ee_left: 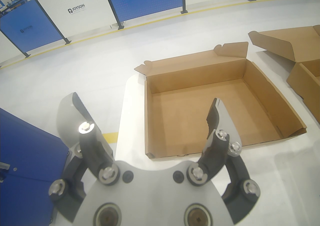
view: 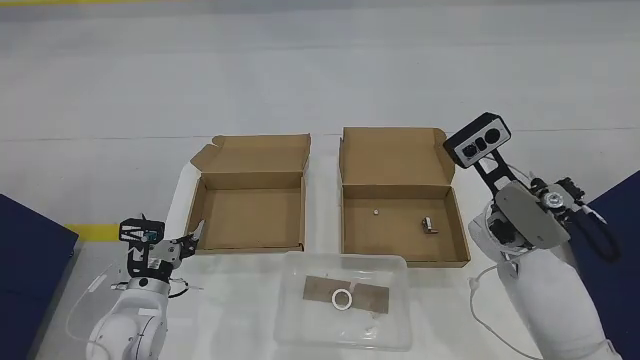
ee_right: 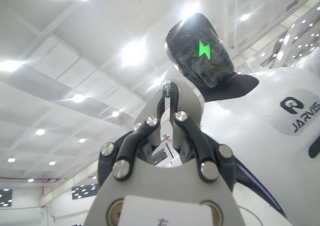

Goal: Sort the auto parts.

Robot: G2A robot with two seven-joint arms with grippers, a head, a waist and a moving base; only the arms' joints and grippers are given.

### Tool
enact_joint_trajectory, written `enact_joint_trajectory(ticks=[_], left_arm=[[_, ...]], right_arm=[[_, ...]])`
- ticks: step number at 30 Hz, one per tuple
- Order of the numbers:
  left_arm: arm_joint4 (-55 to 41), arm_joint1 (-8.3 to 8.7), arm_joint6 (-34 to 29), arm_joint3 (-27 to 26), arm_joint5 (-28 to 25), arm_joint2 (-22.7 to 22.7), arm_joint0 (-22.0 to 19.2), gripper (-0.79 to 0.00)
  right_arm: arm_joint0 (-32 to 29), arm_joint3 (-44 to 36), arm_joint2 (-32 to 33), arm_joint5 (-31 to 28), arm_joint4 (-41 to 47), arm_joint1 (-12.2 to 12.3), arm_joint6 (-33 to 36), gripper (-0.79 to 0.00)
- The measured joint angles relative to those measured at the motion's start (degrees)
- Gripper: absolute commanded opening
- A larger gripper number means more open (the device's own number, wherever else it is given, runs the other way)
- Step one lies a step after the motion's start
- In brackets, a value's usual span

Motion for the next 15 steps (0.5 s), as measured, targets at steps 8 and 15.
enact_joint_trajectory(ticks=[8, 15], left_arm=[[0.0, 0.0, 0.0, 0.0, 0.0, 0.0, 0.0, 0.0], [0.0, 0.0, 0.0, 0.0, 0.0, 0.0, 0.0, 0.0]], right_arm=[[0.0, 0.0, 0.0, 0.0, 0.4, 0.0, 0.1, -0.785], [-1.2, 0.7, 6.1, 5.3, -15.1, 1.4, -3.9, -0.785]])
